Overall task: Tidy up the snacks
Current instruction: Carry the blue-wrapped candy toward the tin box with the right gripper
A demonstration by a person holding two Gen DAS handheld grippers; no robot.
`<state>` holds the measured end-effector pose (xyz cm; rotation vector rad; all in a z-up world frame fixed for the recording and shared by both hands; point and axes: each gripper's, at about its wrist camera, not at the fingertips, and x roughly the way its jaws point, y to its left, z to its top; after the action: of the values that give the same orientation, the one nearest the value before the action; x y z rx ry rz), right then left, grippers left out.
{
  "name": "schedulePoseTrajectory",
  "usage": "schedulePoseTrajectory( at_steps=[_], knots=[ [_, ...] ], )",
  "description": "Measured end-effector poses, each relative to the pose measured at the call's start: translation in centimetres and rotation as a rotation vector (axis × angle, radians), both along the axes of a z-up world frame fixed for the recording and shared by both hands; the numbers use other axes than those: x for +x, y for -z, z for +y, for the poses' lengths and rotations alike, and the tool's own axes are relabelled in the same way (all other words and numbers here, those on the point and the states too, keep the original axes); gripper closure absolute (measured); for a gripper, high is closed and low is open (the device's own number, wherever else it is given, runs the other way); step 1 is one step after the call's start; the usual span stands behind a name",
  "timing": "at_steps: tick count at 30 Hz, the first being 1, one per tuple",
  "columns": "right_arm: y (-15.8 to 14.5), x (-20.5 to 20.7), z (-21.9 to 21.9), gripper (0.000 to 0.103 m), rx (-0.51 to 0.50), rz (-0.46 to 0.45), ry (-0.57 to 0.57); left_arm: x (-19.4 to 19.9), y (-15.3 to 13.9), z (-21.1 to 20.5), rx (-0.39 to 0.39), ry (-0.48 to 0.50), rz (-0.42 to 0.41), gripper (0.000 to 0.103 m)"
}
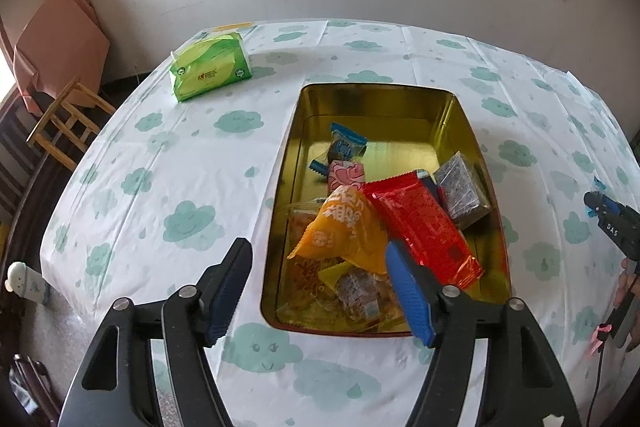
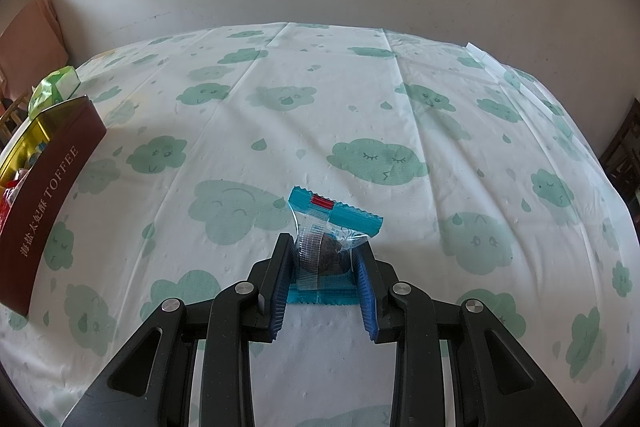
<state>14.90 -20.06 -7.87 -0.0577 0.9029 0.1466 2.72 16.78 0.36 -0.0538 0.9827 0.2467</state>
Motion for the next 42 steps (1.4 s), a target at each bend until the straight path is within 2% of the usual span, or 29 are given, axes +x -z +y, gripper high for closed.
schedulePoseTrajectory(
  at_steps=[16, 29, 42],
  knots=[
    [-0.1, 0.1, -0.4, 0.073, 0.003, 0.007, 0.022, -1.2, 0.4, 1.9, -0.035, -0.056, 0.008, 0.032],
    [-0.9, -0.9, 0.3, 0.074, 0.003, 0.028, 0.016, -1.9, 1.1, 2.1, -0.056, -0.059, 0.018, 0.032],
    [-4.0, -3.9, 5.5, 0.074, 0.051, 0.005, -0.087, -2.7, 1.5, 3.3, -0.076, -0.084, 0.016, 0.032]
  ],
)
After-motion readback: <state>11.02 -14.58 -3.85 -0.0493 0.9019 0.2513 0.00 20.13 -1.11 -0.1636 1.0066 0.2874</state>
